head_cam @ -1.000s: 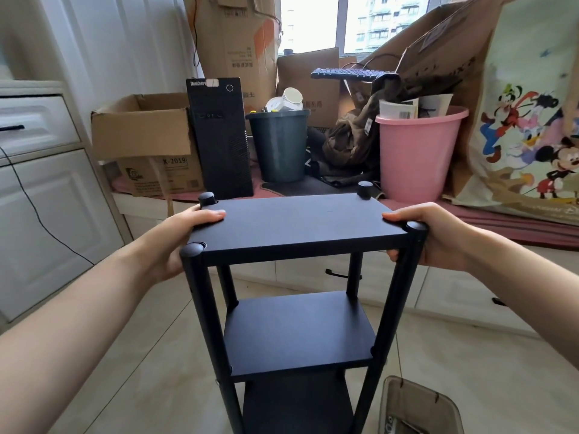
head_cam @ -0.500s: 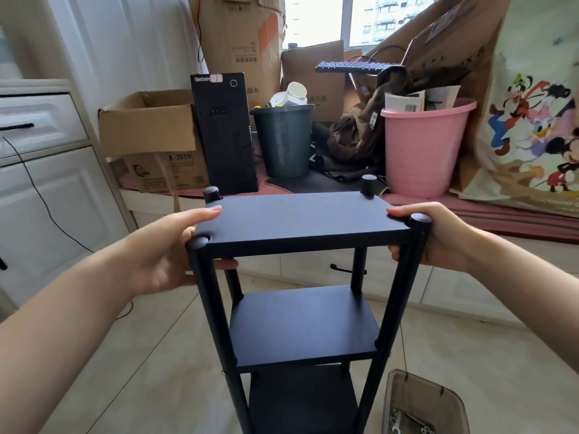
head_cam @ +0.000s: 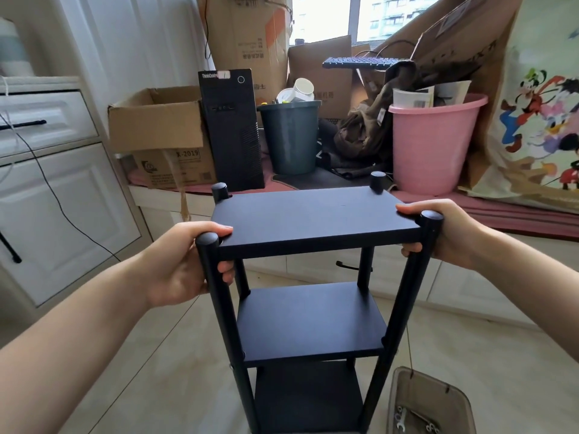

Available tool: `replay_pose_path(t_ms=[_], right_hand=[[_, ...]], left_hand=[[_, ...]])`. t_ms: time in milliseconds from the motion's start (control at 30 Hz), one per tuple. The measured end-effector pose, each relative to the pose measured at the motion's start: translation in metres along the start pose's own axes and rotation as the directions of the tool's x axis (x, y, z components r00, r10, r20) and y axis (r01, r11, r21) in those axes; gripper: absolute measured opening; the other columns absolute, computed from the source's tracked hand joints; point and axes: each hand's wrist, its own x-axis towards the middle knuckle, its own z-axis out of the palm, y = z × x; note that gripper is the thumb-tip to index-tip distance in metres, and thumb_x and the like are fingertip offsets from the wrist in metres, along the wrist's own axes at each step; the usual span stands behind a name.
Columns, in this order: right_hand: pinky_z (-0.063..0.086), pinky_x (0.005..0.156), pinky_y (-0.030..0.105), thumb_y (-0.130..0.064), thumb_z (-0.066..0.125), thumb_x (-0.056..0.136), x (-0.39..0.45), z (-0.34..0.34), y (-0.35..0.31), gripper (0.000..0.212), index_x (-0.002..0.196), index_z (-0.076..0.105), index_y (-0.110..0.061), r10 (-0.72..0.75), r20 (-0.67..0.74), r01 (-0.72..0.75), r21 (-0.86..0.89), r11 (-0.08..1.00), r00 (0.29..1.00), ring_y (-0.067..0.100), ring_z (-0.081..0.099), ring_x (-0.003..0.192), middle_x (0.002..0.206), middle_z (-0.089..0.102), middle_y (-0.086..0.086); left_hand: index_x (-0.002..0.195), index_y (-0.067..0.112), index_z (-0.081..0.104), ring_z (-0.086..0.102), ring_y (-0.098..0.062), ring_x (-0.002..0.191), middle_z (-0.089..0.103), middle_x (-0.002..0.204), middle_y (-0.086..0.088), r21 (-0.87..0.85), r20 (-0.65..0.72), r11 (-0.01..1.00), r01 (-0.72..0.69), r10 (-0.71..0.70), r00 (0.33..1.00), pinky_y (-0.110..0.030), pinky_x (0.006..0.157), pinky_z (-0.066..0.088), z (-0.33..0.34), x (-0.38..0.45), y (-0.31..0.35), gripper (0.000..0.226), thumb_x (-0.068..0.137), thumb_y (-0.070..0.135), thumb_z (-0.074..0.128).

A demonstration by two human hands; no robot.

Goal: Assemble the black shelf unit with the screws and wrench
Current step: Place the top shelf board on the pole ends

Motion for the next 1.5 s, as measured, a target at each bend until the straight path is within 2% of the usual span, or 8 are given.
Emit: replay_pose_path(t_ms=[200,367,467,633,1033,1200,1333,1500], right_hand=[[0.062,0.071,0.043,-0.028,0.072,0.068,0.004,-0.009,-0.001,0.046,0.106,0.069,-0.003,0.074,0.013,-0.074,0.004,0.997,0.997,0.037,0.073,0.085,0.096,0.074,0.017],[0.050,0.100,0.050,-0.026,0.068,0.069,0.010,-0.006,0.023,0.050,0.116,0.069,-0.008,0.079,-0.029,-0.076,0.094,0.993,0.996,0.024,0.068,0.095,0.106,0.071,0.006],[0.053,0.095,0.045,-0.022,0.062,0.076,0.012,-0.004,0.035,0.042,0.114,0.069,-0.005,0.073,0.005,-0.073,0.131,0.989,0.997,0.024,0.072,0.086,0.104,0.074,0.010],[0.056,0.081,0.045,-0.019,0.063,0.075,0.015,-0.003,0.048,0.042,0.112,0.067,-0.002,0.093,-0.027,-0.086,0.192,0.978,0.995,0.026,0.073,0.083,0.099,0.074,0.012],[0.061,0.069,0.039,-0.020,0.063,0.071,0.018,0.009,0.054,0.030,0.094,0.077,-0.006,-0.017,-0.059,0.034,0.313,0.949,0.998,0.024,0.074,0.078,0.092,0.075,0.009],[0.057,0.065,0.033,-0.024,0.052,0.092,0.013,0.016,0.053,0.022,0.097,0.068,-0.010,0.006,-0.138,0.037,0.306,0.951,0.990,0.020,0.072,0.070,0.082,0.074,0.005],[0.057,0.053,0.027,-0.026,0.050,0.095,0.012,0.022,0.049,0.023,0.084,0.067,-0.014,0.049,-0.220,0.026,0.325,0.945,0.974,0.017,0.068,0.056,0.068,0.069,0.002],[0.045,0.074,0.034,-0.015,0.039,0.092,0.020,0.021,0.048,0.029,0.065,0.050,-0.018,0.029,-0.448,0.074,0.211,0.975,0.894,0.021,0.048,0.058,0.054,0.053,0.000]], left_hand=[[0.093,0.012,0.080,0.072,-0.038,0.084,0.072,0.109,-0.019,-0.048,0.025,0.999,-0.014,0.015,1.000,-0.049,0.083,0.060,-0.010,0.002,-0.005,0.043,0.059,0.037,0.089],[0.104,0.012,0.072,0.069,-0.041,0.110,0.070,0.116,-0.017,-0.070,-0.084,0.997,-0.032,0.026,0.996,-0.054,0.102,0.046,-0.012,0.011,-0.019,0.040,0.073,0.037,0.074],[0.118,0.018,0.055,0.069,-0.034,0.113,0.067,0.125,-0.009,-0.061,-0.099,0.998,0.004,-0.010,0.995,-0.049,0.087,0.047,-0.012,0.014,-0.040,0.050,0.076,0.041,0.068],[0.130,0.013,0.063,0.069,-0.035,0.112,0.070,0.125,-0.014,-0.079,-0.137,0.997,-0.013,0.002,0.991,-0.050,0.088,0.046,-0.008,0.016,-0.058,0.056,0.081,0.041,0.062],[0.092,0.024,0.082,0.075,-0.030,0.097,0.076,0.110,-0.008,-0.193,-0.208,0.969,-0.151,0.110,0.972,-0.050,0.086,0.049,0.005,0.015,-0.065,0.028,0.079,0.037,0.061],[0.076,0.026,0.075,0.071,-0.018,0.080,0.074,0.091,0.001,-0.230,-0.323,0.945,-0.234,0.152,0.934,-0.045,0.087,0.046,0.013,0.017,-0.069,0.014,0.079,0.034,0.065],[0.071,0.026,0.072,0.065,-0.016,0.078,0.070,0.084,0.003,-0.244,-0.342,0.939,-0.244,0.153,0.927,-0.043,0.085,0.045,0.016,0.015,-0.069,0.030,0.096,0.029,0.056],[0.078,0.025,0.065,0.056,-0.015,0.076,0.060,0.085,0.003,-0.242,-0.356,0.928,-0.282,0.185,0.916,-0.038,0.078,0.042,0.020,0.011,-0.071,0.022,0.097,0.032,0.055]])
